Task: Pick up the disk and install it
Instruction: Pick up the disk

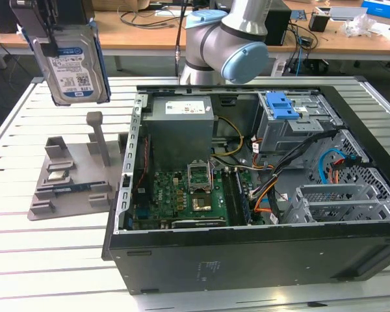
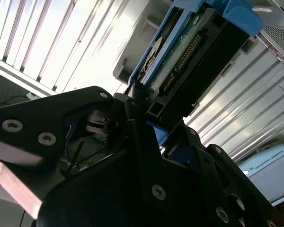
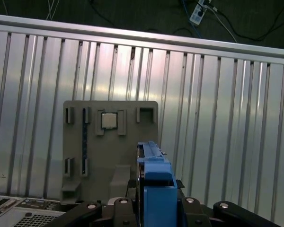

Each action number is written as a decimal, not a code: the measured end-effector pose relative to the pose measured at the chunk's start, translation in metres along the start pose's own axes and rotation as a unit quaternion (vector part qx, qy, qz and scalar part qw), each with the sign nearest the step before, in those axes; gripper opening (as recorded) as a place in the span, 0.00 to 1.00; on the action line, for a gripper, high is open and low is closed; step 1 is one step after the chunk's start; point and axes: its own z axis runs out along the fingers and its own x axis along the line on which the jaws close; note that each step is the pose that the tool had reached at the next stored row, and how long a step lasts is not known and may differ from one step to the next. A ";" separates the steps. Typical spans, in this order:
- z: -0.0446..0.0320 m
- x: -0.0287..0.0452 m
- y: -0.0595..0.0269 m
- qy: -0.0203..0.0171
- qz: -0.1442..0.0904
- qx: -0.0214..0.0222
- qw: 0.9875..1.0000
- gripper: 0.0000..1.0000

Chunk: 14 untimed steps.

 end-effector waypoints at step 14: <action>-0.0639 -0.0036 0.0025 0.000 0.000 0.000 1.000 0.37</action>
